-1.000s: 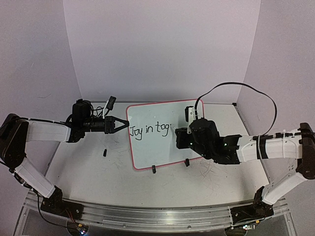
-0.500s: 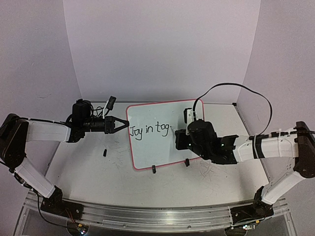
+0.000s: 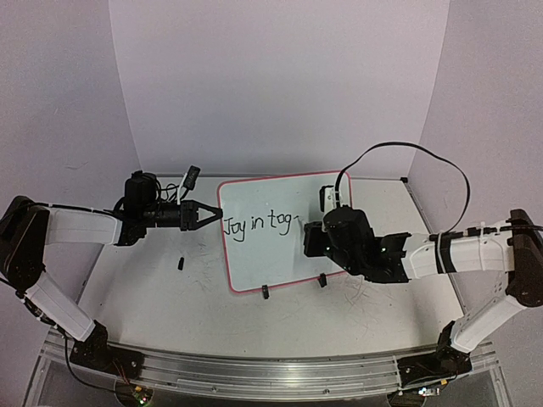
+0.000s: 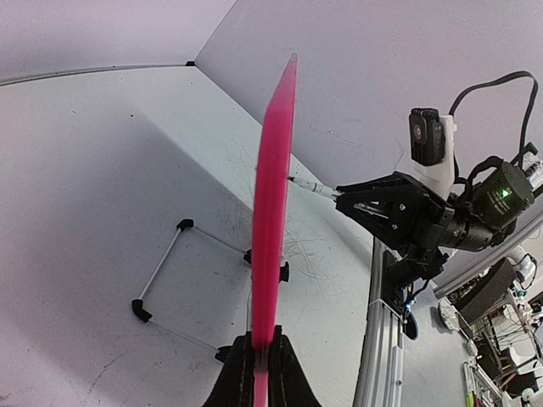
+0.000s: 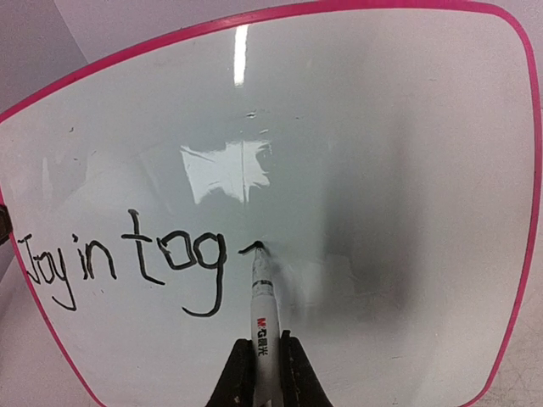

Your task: Write a sentence on the whiteboard

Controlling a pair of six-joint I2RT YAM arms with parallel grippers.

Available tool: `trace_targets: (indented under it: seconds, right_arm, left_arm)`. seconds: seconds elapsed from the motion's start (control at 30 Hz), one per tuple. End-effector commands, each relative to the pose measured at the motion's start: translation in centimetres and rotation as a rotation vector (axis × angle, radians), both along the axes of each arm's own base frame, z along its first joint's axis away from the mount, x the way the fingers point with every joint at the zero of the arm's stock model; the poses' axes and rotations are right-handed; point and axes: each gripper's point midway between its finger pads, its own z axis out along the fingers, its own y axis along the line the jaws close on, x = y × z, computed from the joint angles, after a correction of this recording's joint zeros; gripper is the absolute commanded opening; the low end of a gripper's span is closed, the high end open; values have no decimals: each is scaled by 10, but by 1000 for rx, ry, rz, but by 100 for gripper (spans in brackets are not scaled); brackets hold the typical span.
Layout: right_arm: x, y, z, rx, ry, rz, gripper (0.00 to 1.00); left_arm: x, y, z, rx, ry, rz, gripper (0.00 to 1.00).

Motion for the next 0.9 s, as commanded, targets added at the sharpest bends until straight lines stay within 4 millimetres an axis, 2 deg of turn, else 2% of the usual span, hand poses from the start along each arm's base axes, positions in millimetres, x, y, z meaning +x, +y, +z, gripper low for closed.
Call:
trace_targets:
  seconds: [0.0, 0.33, 0.53, 0.87]
  right_arm:
    - [12, -1, 17, 19, -52, -37, 0]
    - [15, 11, 22, 18, -75, 0, 0]
    - [13, 16, 15, 19, -52, 28, 0]
    - [0, 5, 0, 20, -2, 26, 0]
  left_arm:
    - [-1, -1, 40, -50, -109, -26, 0]
    - [-1, -2, 39, -49, -108, -28, 0]
    - [0, -2, 40, -50, -111, -27, 0]
    - [0, -2, 40, -49, -109, -28, 0]
